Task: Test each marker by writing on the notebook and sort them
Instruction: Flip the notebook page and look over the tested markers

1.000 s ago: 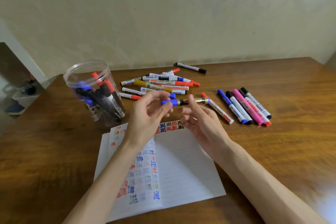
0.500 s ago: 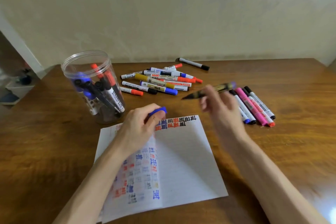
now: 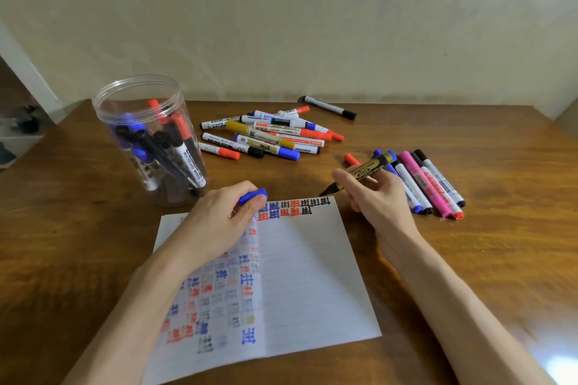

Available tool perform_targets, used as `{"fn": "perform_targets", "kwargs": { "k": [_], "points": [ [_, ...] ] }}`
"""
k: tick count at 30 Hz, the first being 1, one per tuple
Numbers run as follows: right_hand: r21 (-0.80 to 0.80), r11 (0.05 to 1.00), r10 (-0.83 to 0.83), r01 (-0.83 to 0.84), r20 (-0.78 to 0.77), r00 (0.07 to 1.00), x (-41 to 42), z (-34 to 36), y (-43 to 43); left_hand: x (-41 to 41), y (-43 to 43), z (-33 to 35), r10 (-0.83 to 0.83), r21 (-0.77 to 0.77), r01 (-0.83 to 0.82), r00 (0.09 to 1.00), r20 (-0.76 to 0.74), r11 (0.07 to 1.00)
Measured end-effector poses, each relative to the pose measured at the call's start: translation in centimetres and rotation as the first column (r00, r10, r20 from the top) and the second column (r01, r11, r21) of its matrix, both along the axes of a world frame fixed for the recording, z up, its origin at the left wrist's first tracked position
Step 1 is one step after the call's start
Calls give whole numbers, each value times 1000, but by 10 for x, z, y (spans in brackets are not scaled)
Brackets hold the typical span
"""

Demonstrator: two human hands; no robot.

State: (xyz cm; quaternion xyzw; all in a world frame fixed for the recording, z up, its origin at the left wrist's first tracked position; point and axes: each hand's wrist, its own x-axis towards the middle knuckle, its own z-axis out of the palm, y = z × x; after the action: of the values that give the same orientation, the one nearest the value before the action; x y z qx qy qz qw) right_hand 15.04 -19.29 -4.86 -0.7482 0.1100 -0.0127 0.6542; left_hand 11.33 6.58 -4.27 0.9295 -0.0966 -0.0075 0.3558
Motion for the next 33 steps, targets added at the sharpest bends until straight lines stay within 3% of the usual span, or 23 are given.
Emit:
{"fn": "perform_targets", "kwargs": {
  "k": [6,12,17,33],
  "points": [
    [-183,983,51,-29,119,992,-4,-6,7,-1,-12,-9,103,135,-113,991,84,984],
    [-311,950,45,20,201,978,-2,-11,9,2,-12,-14,140,100,-154,981,137,983],
    [-338,941,90,-7,230,969,-1,-14,10,7,-17,-28,89,84,-119,953,291,989],
    [-402,915,143,-34,245,959,-3,-13,12,12,-13,-34,90,32,-105,946,310,994]
  ]
}}
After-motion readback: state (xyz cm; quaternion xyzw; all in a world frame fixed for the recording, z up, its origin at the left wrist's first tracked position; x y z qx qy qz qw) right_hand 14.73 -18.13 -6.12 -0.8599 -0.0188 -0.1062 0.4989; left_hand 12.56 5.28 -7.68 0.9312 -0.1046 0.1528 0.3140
